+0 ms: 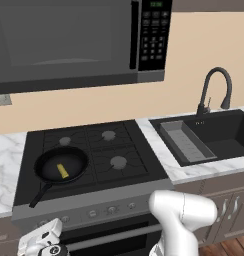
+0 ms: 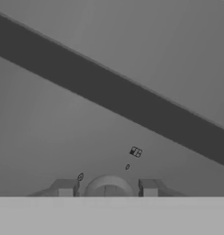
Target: Pick up the butter stick and place it in the pan. Then turn on the burner for the pan.
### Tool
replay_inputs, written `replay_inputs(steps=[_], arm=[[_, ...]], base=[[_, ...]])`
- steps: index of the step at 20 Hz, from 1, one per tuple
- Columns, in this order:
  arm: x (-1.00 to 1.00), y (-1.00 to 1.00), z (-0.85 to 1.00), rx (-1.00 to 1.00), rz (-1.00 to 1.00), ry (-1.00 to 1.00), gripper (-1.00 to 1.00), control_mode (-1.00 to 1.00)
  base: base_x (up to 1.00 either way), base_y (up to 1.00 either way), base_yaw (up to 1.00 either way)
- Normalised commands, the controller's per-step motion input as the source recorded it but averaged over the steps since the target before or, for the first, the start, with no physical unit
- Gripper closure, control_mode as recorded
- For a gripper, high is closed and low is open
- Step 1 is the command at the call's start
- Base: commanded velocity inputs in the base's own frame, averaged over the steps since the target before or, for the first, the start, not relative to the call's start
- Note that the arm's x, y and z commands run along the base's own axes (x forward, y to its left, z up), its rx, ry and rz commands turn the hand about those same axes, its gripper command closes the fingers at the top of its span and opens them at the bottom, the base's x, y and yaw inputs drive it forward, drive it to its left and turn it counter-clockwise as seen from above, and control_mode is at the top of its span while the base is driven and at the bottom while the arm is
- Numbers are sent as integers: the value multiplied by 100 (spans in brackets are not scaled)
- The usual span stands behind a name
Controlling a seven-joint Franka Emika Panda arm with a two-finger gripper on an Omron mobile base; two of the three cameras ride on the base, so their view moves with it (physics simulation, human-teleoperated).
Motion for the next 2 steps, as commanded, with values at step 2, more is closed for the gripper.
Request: replay_inputs(steps=[2], arm=[[0,-1,-7,-10,1,4,100,-100]], base=[[0,0,0]])
